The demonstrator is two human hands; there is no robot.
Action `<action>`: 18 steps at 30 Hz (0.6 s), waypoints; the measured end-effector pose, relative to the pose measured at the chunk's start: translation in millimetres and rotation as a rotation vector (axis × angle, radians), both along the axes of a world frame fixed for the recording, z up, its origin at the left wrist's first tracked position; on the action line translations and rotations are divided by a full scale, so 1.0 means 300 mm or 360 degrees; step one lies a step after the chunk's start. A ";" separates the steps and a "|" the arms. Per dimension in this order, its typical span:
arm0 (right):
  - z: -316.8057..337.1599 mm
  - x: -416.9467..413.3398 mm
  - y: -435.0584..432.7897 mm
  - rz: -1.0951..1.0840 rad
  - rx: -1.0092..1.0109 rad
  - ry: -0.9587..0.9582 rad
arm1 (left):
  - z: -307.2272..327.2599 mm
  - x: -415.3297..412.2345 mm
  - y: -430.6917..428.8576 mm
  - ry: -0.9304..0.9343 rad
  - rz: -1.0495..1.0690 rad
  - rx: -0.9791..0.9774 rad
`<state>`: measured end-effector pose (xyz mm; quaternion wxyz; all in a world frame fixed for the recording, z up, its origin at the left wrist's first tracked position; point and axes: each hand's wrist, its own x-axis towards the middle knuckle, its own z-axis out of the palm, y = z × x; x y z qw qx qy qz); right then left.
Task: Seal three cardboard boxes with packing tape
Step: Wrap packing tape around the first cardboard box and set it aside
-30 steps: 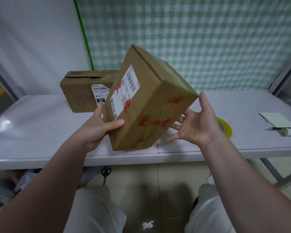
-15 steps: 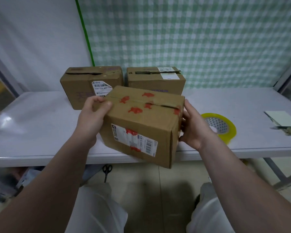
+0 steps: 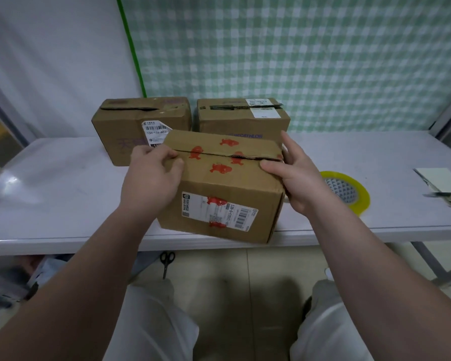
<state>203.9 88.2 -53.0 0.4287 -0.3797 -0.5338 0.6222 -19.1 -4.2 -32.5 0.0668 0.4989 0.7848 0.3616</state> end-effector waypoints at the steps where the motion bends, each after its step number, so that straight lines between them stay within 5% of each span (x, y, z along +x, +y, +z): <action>1: 0.008 -0.011 0.008 -0.0098 0.0008 -0.0031 | 0.002 0.011 -0.007 0.0131 0.0018 -0.0028; 5: 0.025 -0.039 0.031 -0.0425 0.0049 -0.0169 | 0.007 0.068 -0.005 0.0779 -0.0129 -0.0113; 12: 0.009 0.088 0.057 -0.0441 -0.0095 -0.0480 | 0.017 0.177 0.033 0.0872 -0.0501 -0.0434; 15: -0.044 0.200 0.083 -0.0772 0.0222 -0.1013 | 0.019 0.199 0.042 0.0893 -0.0460 -0.0488; 18: -0.117 0.265 0.087 -0.0436 0.0232 -0.1741 | 0.008 0.226 0.053 0.0905 -0.0409 -0.0485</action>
